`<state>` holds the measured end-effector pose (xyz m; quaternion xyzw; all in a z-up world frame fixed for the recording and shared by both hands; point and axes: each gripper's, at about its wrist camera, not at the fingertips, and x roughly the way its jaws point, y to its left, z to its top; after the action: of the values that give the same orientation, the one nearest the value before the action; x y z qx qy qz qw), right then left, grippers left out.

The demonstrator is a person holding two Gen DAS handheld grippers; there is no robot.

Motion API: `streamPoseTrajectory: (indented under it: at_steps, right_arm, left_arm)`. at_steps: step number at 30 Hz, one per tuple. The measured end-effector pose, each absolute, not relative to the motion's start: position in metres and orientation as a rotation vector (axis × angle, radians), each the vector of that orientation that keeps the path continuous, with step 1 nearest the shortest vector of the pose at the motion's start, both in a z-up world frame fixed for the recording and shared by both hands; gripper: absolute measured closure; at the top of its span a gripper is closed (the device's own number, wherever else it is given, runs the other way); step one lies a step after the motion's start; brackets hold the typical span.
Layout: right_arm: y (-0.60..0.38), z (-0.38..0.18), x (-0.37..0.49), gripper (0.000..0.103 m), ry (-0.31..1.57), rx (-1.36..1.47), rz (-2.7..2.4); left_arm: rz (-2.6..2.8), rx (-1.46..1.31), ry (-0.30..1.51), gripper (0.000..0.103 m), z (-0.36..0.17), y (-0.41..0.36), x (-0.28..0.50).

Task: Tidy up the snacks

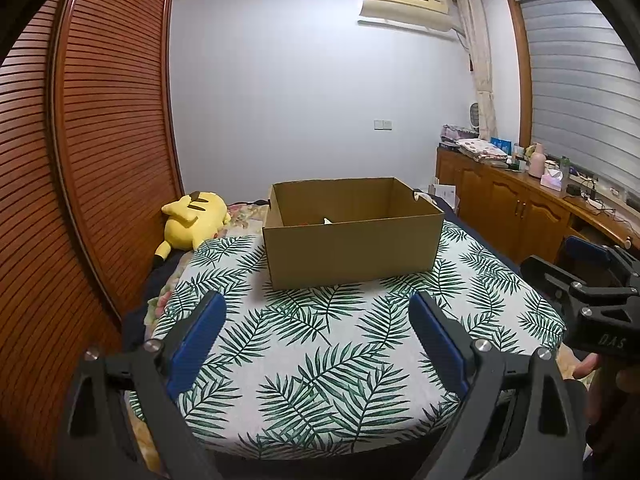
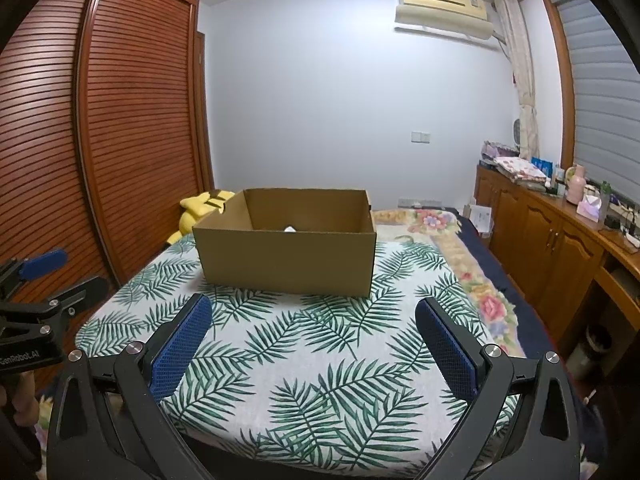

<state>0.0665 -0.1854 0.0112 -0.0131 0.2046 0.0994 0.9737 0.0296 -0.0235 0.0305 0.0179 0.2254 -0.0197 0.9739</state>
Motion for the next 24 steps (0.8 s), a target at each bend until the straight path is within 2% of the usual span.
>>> streamPoseTrajectory:
  at_steps: [24]
  right_arm:
    - [-0.1855,0.0091,0.0649,0.0,0.414,-0.024,0.192]
  left_arm:
    - [-0.036,0.03,0.453,0.009,0.0284,-0.021,0.031]
